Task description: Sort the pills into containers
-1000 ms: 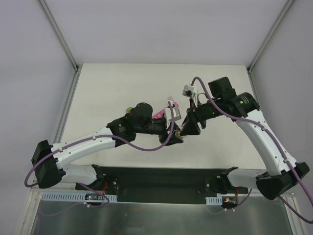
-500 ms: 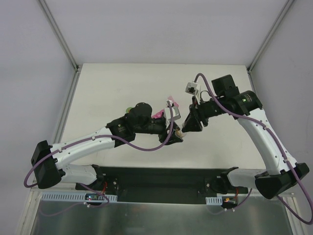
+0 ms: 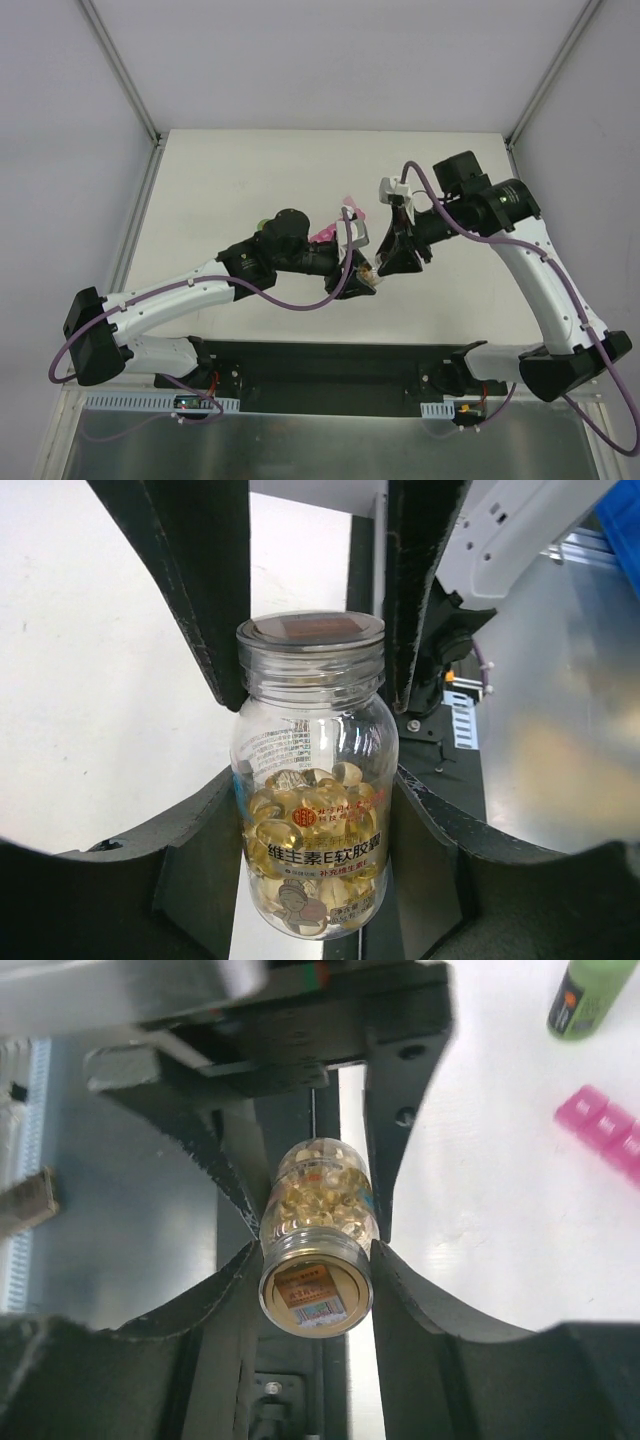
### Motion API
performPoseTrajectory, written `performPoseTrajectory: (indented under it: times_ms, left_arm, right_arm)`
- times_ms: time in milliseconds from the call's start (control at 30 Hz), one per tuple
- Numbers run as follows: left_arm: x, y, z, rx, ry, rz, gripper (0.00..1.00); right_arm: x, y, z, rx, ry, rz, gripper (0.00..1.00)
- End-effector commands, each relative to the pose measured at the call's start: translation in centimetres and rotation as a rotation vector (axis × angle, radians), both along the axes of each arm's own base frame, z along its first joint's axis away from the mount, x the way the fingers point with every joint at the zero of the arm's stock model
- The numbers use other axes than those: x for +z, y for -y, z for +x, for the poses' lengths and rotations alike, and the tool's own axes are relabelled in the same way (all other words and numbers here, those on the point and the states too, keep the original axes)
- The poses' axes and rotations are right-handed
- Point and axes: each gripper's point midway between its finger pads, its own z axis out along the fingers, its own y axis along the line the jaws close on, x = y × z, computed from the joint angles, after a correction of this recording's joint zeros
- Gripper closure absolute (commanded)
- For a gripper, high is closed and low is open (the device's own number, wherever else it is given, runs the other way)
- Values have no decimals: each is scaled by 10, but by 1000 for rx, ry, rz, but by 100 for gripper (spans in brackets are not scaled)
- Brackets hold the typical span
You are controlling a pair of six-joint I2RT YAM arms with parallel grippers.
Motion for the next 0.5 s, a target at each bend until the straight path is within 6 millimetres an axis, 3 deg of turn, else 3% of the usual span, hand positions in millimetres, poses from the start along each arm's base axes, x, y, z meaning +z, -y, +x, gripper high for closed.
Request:
performPoseTrajectory:
  times_ms: [0,133,467]
  left_arm:
    - [30,1,-19,-122,17,-92,100]
    - [34,3,-25,-159,-3,-99,100]
    - [32,6,-25,-178,-20,-93,100]
  right_arm:
    - [31,2,-38,283,308,217,77]
    - [27,-2,-37,361,498,263,75]
    - [31,1,-29,364,560,241,75]
